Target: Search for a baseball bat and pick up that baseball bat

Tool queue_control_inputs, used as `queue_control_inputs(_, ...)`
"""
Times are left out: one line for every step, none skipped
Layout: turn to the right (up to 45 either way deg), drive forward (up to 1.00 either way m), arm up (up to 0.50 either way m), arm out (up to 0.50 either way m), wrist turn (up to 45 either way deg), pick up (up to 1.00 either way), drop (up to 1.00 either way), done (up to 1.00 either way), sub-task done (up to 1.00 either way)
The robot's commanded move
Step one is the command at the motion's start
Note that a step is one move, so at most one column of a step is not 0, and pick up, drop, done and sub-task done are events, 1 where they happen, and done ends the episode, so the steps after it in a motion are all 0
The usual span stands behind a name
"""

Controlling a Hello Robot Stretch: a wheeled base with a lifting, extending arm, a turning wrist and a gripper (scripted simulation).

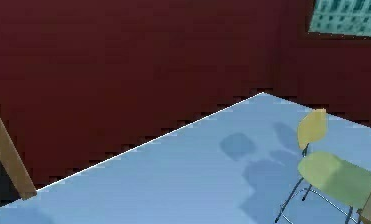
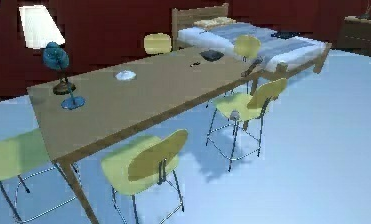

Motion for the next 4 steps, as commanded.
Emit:
queue_control_inputs(0.0,1.0,0.0,0.0,0.0,0.0,0.0,0.0,0.0)
queue_control_inputs(0.0,0.55,0.0,0.0,0.0,0.0,0.0,0.0,0.0)
queue_control_inputs(45.0,0.0,0.0,0.0,0.0,0.0,0.0,0.0,0.0)
queue_control_inputs(3.0,0.0,0.0,0.0,0.0,0.0,0.0,0.0,0.0)
